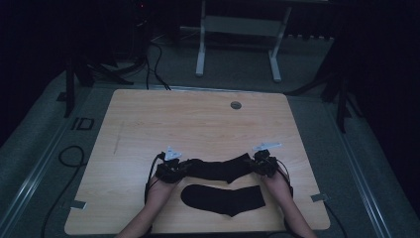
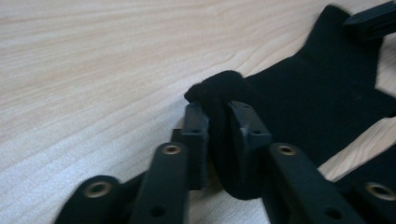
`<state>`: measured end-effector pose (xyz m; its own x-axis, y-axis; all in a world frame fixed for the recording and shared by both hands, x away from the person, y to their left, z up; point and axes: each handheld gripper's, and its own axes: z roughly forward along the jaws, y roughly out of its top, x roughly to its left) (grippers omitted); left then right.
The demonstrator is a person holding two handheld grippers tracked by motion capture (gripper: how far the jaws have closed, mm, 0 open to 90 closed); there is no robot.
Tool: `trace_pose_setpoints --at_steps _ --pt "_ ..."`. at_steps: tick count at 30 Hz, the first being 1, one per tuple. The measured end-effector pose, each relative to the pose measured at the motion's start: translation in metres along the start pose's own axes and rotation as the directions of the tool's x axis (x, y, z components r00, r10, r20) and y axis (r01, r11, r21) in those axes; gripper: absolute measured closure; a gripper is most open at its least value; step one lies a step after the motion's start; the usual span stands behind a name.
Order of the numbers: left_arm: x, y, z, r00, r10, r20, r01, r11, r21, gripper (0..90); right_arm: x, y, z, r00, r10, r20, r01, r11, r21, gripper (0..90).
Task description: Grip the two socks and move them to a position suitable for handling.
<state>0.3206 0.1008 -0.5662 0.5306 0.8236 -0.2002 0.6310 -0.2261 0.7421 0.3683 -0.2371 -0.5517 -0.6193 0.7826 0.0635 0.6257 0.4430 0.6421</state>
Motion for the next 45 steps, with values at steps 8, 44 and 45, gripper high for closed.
trace_pose_setpoints --at_steps 8,44,45 --pt "0.007 -0.003 0.003 1.0 0.009 0.002 -0.009 1.0 0.002 67.4 0.003 -0.015 -0.013 0.9999 0.004 -0.013 -0.004 1.0 0.0 75.0" --pt "0.022 -0.001 -0.011 0.9998 -0.003 0.021 0.004 0.9993 -0.037 45.0 -0.005 0.004 0.0 0.9936 0.015 0.112 -0.015 0.9999 0.0 83.8" --pt "0.021 0.0 -0.01 0.9997 0.0 0.024 0.001 0.9993 -0.038 45.0 -0.006 0.002 -0.002 0.9927 0.02 0.119 -0.02 0.9998 -0.003 83.7"
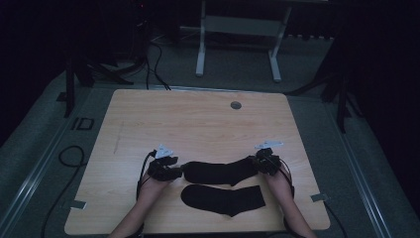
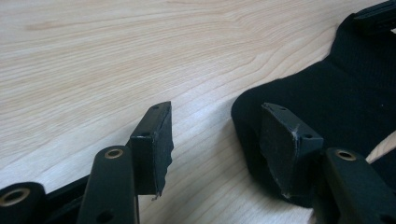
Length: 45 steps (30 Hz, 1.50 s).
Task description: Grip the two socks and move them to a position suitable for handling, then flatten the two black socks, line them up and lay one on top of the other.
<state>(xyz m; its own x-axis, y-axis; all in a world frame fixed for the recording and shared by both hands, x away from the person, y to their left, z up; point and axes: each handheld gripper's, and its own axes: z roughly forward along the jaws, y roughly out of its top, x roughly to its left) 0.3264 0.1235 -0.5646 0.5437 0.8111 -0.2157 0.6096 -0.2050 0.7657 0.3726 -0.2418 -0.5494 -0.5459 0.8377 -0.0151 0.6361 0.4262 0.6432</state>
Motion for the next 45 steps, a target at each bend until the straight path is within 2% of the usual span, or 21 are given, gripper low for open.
trace_pose_setpoints --at_steps 4,7,9,11,13,15,19,24,26,27,28,30,32,37,42,45 --pt "-0.007 0.004 0.005 0.9995 0.027 0.018 -0.027 0.9995 0.012 48.7 -0.005 -0.009 -0.007 0.9998 0.014 0.013 -0.014 0.9999 -0.003 83.0" --pt "-0.012 0.007 0.009 0.9983 0.043 0.039 -0.044 0.9988 0.023 50.8 -0.01 -0.017 -0.013 0.9987 0.046 0.02 -0.046 0.9989 -0.009 80.0" --pt "-0.015 0.009 0.012 0.9974 0.053 0.047 -0.055 0.9979 0.035 50.8 -0.013 -0.022 -0.015 0.9978 0.066 -0.001 -0.066 0.9978 -0.009 76.1" --pt "-0.017 0.01 0.015 0.997 0.054 0.056 -0.057 0.9974 0.044 50.8 -0.015 -0.023 -0.019 0.9973 0.068 -0.025 -0.068 0.9977 -0.003 64.5" --pt "-0.019 0.011 0.017 0.9962 0.065 0.058 -0.069 0.9956 0.064 50.8 -0.018 -0.024 -0.023 0.996 0.082 -0.036 -0.083 0.9964 -0.017 62.6" --pt "-0.02 0.01 0.019 0.995 0.08 0.06 -0.084 0.994 0.07 52.7 -0.02 -0.022 -0.025 0.9962 0.075 -0.044 -0.076 0.9969 -0.02 62.0" --pt "-0.021 0.007 0.025 0.9935 0.102 0.051 -0.106 0.9908 0.084 54.5 -0.017 -0.021 -0.021 0.9975 0.05 -0.05 -0.05 0.9988 0.006 64.2" --pt "-0.022 0.008 0.026 0.9926 0.118 0.029 -0.12 0.9889 0.088 72.4 -0.015 -0.021 -0.016 0.9979 0.047 -0.045 -0.046 0.9987 0.02 73.0" --pt "-0.022 0.008 0.026 0.9925 0.118 0.032 -0.12 0.9891 0.085 83.5 -0.015 -0.02 -0.015 0.9982 0.041 -0.043 -0.04 0.999 0.022 76.9" --pt "-0.022 0.008 0.026 0.9925 0.118 0.032 -0.12 0.9891 0.085 85.6 -0.015 -0.019 -0.015 0.9984 0.037 -0.044 -0.036 0.9991 0.022 79.1" --pt "-0.024 0.008 0.027 0.9895 0.134 0.053 -0.138 0.9864 0.089 86.2 -0.014 -0.019 -0.015 0.9987 0.031 -0.041 -0.031 0.9993 0.021 81.6" --pt "-0.025 0.01 0.027 0.9895 0.136 0.051 -0.139 0.9867 0.083 87.0 -0.013 -0.017 -0.015 0.9992 0.022 -0.035 -0.021 0.9996 0.019 84.8" --pt "-0.025 0.012 0.025 0.9913 0.123 0.047 -0.126 0.9893 0.073 87.1 -0.011 -0.015 -0.016 0.9996 0.018 -0.021 -0.018 0.9998 0.001 85.8" --pt "-0.022 0.024 0.012 0.9937 0.093 0.062 -0.095 0.9948 0.035 87.4 -0.008 -0.003 -0.032 0.9995 0.011 -0.029 -0.012 0.9982 -0.059 86.0" --pt "-0.021 0.035 -0.01 0.9932 0.089 0.075 -0.089 0.996 -0.005 87.4 -0.002 0.009 -0.058 0.9975 -0.002 -0.071 -0.007 0.9926 -0.121 86.0" --pt "-0.022 0.041 -0.027 0.991 0.088 0.101 -0.086 0.996 -0.021 87.4 0.004 0.012 -0.075 0.9954 -0.017 -0.094 0.003 0.9881 -0.154 86.0"
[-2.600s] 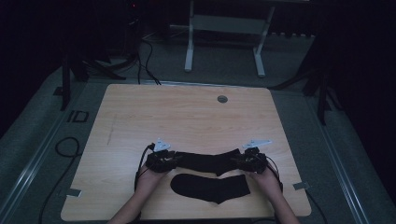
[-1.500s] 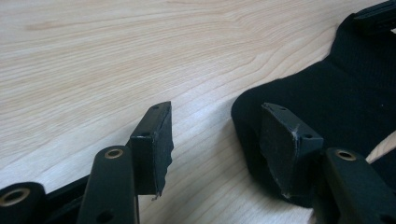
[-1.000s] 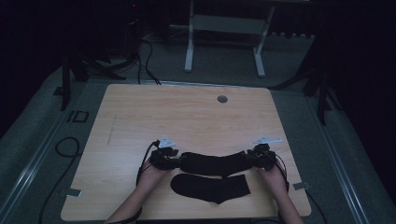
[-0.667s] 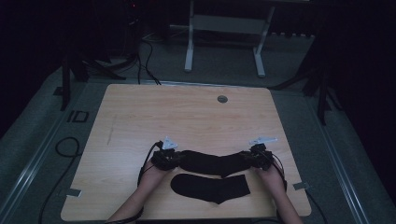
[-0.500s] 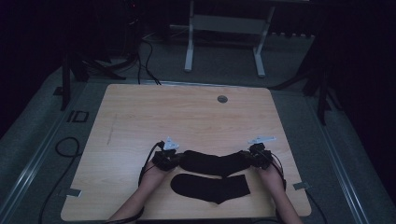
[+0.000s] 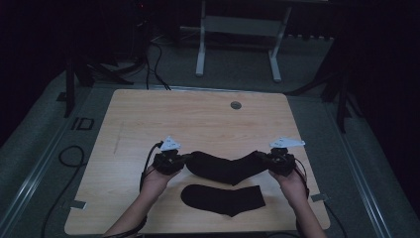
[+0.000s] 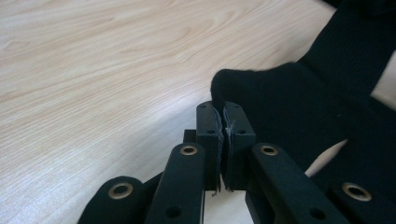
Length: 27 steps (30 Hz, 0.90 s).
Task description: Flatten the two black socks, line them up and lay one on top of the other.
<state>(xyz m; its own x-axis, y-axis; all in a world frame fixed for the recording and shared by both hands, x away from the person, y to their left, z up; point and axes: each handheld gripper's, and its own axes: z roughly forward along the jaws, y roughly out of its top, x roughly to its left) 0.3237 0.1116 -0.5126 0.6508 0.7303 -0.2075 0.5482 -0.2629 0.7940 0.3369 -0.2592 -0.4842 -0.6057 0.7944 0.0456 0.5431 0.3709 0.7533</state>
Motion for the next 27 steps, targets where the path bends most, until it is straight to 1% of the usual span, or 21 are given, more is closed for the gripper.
trace_pose_setpoints --at_steps 1,3,4,5,7,9,11,14,15,16,17,18,19,20,21,22,23,24,25,26,27 --pt "-0.001 0.002 -0.005 0.9999 0.006 0.011 -0.006 1.0 0.003 87.4 0.003 0.001 -0.006 1.0 -0.001 -0.009 0.001 0.9999 -0.013 86.0" --pt "-0.005 0.003 -0.016 0.9998 0.008 0.021 -0.008 1.0 -0.002 87.4 0.007 -0.001 -0.017 0.9997 -0.001 -0.023 0.0 0.9994 -0.036 86.0" --pt "-0.006 0.003 -0.021 0.9994 0.015 0.03 -0.015 0.9999 0.004 87.4 0.009 -0.003 -0.023 0.9996 -0.002 -0.027 0.0 0.9988 -0.048 86.0" --pt "-0.007 0.002 -0.026 0.9994 0.021 0.028 -0.022 0.9998 0.005 87.4 0.011 -0.005 -0.028 0.9995 0.004 -0.032 -0.006 0.9983 -0.058 86.0" --pt "-0.009 -0.001 -0.034 0.9987 0.022 0.047 -0.022 0.9996 0.017 87.4 0.015 -0.011 -0.038 0.999 0.012 -0.044 -0.015 0.9976 -0.067 86.0" --pt "-0.012 -0.006 -0.041 0.9976 0.034 0.06 -0.036 0.9987 0.036 87.4 0.021 -0.019 -0.046 0.9985 0.008 -0.053 -0.011 0.998 -0.062 86.0" --pt "-0.016 -0.011 -0.046 0.9964 0.039 0.075 -0.042 0.9982 0.043 87.4 0.026 -0.027 -0.052 0.9982 0.0 -0.06 -0.003 0.9986 -0.053 85.9" --pt "-0.023 -0.021 -0.051 0.9944 0.047 0.095 -0.052 0.9975 0.049 87.4 0.031 -0.039 -0.061 0.9976 0.011 -0.068 -0.015 0.9983 -0.057 85.9" --pt "-0.025 -0.024 -0.051 0.9942 0.05 0.095 -0.055 0.9973 0.049 87.4 0.032 -0.043 -0.064 0.9967 0.025 -0.077 -0.03 0.9978 -0.059 85.9" --pt "-0.026 -0.027 -0.051 0.9934 0.048 0.104 -0.054 0.9971 0.054 87.3 0.034 -0.047 -0.065 0.996 0.033 -0.083 -0.038 0.9976 -0.058 85.9" --pt "-0.026 -0.031 -0.049 0.9929 0.041 0.112 -0.048 0.9971 0.059 87.4 0.036 -0.051 -0.064 0.9967 0.027 -0.076 -0.031 0.9982 -0.052 85.9" --pt "-0.026 -0.035 -0.047 0.9933 0.031 0.112 -0.038 0.9973 0.063 87.3 0.038 -0.055 -0.063 0.997 0.027 -0.073 -0.03 0.9986 -0.043 85.9" --pt "-0.026 -0.035 -0.047 0.9933 0.031 0.112 -0.038 0.9973 0.063 87.3 0.039 -0.058 -0.06 0.9962 0.035 -0.08 -0.037 0.9988 -0.031 85.9" --pt "-0.025 -0.038 -0.043 0.9929 0.028 0.116 -0.037 0.9964 0.076 87.3 0.039 -0.058 -0.06 0.9962 0.035 -0.08 -0.037 0.9988 -0.031 85.9" --pt "-0.024 -0.044 -0.038 0.9931 0.015 0.116 -0.025 0.9958 0.088 87.3 0.039 -0.062 -0.057 0.9957 0.038 -0.085 -0.04 0.9991 -0.018 85.9" --pt "-0.022 -0.048 -0.034 0.9926 0.008 0.121 -0.021 0.9942 0.106 87.3 0.038 -0.067 -0.05 0.9942 0.054 -0.093 -0.054 0.9985 0.001 85.9" --pt "-0.022 -0.051 -0.031 0.993 0.004 0.118 -0.017 0.9941 0.107 87.3 0.038 -0.071 -0.045 0.9936 0.06 -0.096 -0.058 0.9981 0.019 85.9" --pt "-0.022 -0.054 -0.029 0.9932 0.002 0.116 -0.015 0.9935 0.113 87.3 0.038 -0.073 -0.042 0.994 0.061 -0.091 -0.059 0.9979 0.027 85.8" --pt "-0.021 -0.056 -0.026 0.9919 -0.003 0.127 -0.013 0.992 0.125 87.3 0.037 -0.076 -0.038 0.994 0.065 -0.088 -0.062 0.9973 0.039 85.8" --pt "-0.021 -0.059 -0.023 0.9916 -0.011 0.129 -0.005 0.9917 0.129 87.3 0.035 -0.078 -0.034 0.9934 0.072 -0.089 -0.067 0.9964 0.052 85.8" --pt "-0.021 -0.061 -0.021 0.9919 -0.007 0.127 -0.01 0.9908 0.135 87.3 0.033 -0.08 -0.031 0.9935 0.077 -0.084 -0.072 0.9956 0.06 85.8"
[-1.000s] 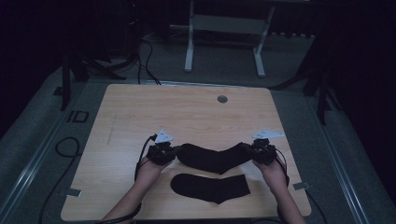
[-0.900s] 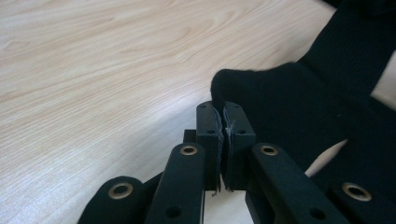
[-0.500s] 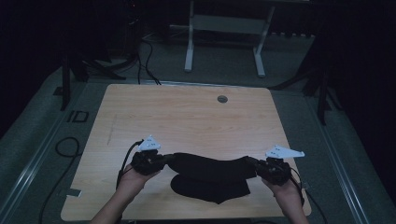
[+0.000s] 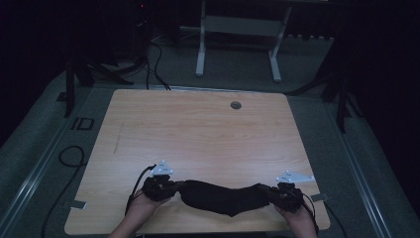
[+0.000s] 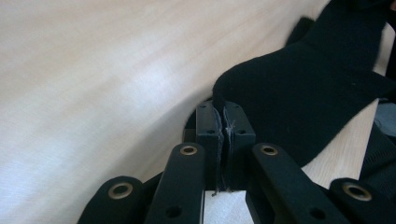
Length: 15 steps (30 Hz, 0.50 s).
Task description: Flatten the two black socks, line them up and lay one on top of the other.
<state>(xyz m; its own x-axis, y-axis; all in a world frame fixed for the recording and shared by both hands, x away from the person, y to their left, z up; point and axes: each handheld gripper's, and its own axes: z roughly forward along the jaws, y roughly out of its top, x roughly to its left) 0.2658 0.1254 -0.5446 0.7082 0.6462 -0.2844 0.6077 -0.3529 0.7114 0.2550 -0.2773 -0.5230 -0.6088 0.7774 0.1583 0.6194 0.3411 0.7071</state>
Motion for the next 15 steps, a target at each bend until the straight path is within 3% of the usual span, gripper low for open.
trace_pose_setpoints --at_steps 9,11,15 --pt "0.007 -0.009 0.017 1.0 -0.009 -0.003 0.009 0.9988 0.047 87.1 -0.009 -0.01 0.022 0.9998 0.017 -0.004 -0.017 0.9975 0.068 84.6" --pt "0.008 -0.009 0.017 0.9999 -0.012 -0.004 0.012 0.9989 0.046 87.1 -0.012 -0.011 0.025 0.9995 0.031 -0.005 -0.03 0.9975 0.064 84.4" --pt "0.008 -0.008 0.017 1.0 -0.008 0.003 0.008 0.999 0.045 86.3 -0.014 -0.008 0.027 0.9998 0.015 0.015 -0.016 0.9979 0.063 81.1"
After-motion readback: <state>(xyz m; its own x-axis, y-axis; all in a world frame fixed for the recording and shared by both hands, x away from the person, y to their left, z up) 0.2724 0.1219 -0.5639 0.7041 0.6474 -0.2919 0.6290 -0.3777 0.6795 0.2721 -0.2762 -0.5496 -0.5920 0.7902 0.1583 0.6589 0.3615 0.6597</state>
